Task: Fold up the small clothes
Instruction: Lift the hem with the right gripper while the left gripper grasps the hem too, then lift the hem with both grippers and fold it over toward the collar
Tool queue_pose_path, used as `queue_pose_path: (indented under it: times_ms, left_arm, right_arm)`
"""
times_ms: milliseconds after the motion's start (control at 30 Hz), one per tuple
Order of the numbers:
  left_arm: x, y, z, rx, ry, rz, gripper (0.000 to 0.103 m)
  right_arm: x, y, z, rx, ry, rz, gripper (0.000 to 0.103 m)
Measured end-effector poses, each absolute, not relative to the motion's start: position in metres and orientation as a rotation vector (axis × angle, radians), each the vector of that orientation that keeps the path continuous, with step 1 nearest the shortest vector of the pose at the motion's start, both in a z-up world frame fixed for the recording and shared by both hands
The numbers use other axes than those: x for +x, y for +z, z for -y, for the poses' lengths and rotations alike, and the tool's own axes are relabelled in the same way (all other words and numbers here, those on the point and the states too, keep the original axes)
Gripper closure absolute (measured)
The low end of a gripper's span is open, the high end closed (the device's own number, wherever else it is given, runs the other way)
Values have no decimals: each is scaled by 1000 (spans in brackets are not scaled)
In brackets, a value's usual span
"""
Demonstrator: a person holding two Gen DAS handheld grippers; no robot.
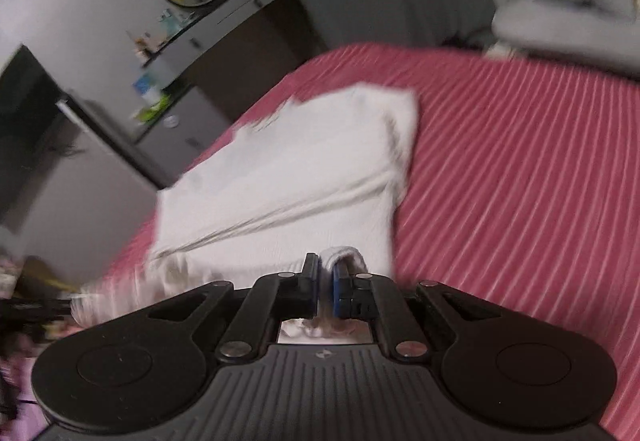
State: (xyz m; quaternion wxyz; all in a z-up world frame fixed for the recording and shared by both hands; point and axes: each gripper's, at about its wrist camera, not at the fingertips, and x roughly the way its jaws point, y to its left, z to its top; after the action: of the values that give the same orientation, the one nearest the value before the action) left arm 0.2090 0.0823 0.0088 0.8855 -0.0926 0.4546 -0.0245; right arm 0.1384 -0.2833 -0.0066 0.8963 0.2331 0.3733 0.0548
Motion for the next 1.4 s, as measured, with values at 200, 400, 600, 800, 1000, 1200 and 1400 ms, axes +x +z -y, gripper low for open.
queue_pose_path:
  times_ms: [200,400,600,800,1000,1200,1400]
  left_arm:
    - [216,-15,-98,-160,14,-950,46]
    - [227,-33,-108,-194,-27,-974,30]
    - [241,-49,-93,-167,-104,-994,15]
    - [238,-50,-75,-108,-117,-981,58]
    - [231,-45,-69,-65,-118,-942,92]
    - [228,-34,-77,-96,-111,-910,93]
    - [231,-43,-71,-114,-130,-961,89]
  right_arm:
    - [150,-23,276,318,67,-768,71]
    - [167,-43,253,94,144,-774,71]
    - [186,-57,237,13,151,-776,71]
    - [185,-60,236,-9,148,-750,93]
    - [179,-53,233,-17,177,-713,96]
    - [182,-58,231,-28,149,-738,95]
    - [193,-65,235,16,141,-781,90]
